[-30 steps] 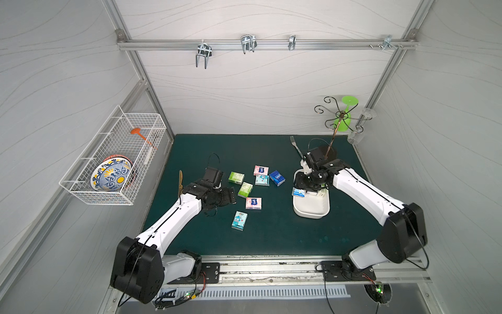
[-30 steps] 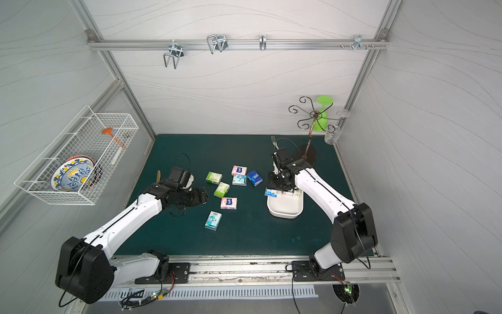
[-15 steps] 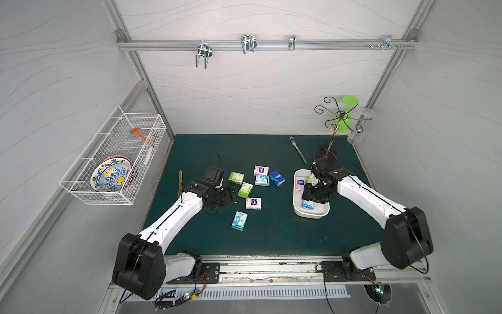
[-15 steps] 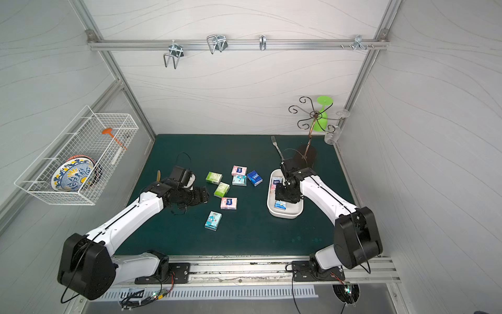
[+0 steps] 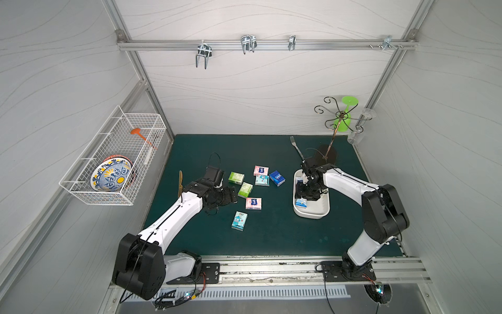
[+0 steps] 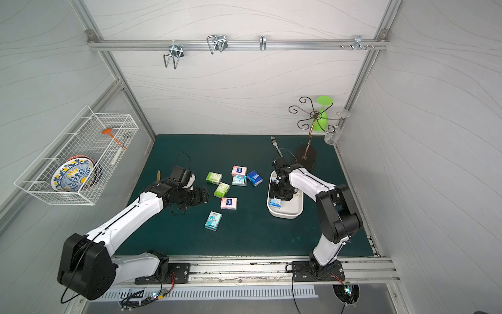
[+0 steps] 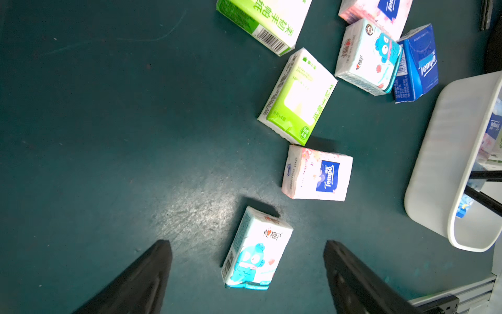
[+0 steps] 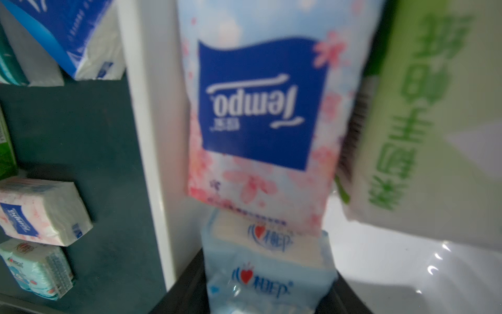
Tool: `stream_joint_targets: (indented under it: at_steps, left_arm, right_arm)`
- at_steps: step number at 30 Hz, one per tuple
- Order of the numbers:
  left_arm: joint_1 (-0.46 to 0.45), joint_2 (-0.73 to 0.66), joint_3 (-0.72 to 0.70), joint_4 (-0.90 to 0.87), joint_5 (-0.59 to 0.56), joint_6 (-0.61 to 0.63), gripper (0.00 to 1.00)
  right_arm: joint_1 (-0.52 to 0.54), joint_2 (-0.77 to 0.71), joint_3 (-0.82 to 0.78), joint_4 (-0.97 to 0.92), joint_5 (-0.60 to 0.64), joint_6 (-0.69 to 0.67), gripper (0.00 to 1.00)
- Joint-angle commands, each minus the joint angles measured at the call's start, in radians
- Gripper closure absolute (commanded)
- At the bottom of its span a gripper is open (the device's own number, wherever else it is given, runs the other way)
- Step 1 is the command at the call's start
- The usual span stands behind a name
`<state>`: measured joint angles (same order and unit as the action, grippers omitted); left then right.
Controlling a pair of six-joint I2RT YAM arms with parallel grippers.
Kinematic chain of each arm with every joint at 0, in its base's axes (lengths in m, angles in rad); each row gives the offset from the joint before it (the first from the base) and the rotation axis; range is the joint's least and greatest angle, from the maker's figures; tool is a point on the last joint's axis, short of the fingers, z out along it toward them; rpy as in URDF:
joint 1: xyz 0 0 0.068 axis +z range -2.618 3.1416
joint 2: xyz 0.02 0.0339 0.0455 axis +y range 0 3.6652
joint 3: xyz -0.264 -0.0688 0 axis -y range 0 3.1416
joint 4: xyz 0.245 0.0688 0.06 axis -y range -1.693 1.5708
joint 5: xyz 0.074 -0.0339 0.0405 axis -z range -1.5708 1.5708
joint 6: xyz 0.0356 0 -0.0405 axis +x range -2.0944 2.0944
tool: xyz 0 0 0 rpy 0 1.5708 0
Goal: Put the pocket tissues into the storage box
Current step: Place the pocket tissues in the storage box.
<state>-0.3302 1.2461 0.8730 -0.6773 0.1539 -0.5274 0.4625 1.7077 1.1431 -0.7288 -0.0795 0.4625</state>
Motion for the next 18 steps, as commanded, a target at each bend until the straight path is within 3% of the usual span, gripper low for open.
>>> stream_joint_targets:
  at_steps: [1,4,12,18]
  left_arm:
    - [-0.003,-0.002,0.048,0.0,0.001,0.006,0.08]
    - [-0.003,-0.01,0.041,-0.003,-0.003,0.008,0.08]
    - [-0.003,-0.013,0.026,0.009,-0.007,0.004,0.08]
    - [-0.003,-0.009,0.015,0.033,-0.009,-0.015,0.08]
  right_arm:
    - [0.013,0.028,0.042,0.002,-0.002,-0.008,0.37]
    - [0.013,0.017,0.054,-0.014,0.019,-0.018,0.31]
    - [0.029,-0.111,0.057,-0.103,0.077,-0.054,0.3]
    - [0.181,-0.183,0.076,-0.117,0.083,-0.041,0.3]
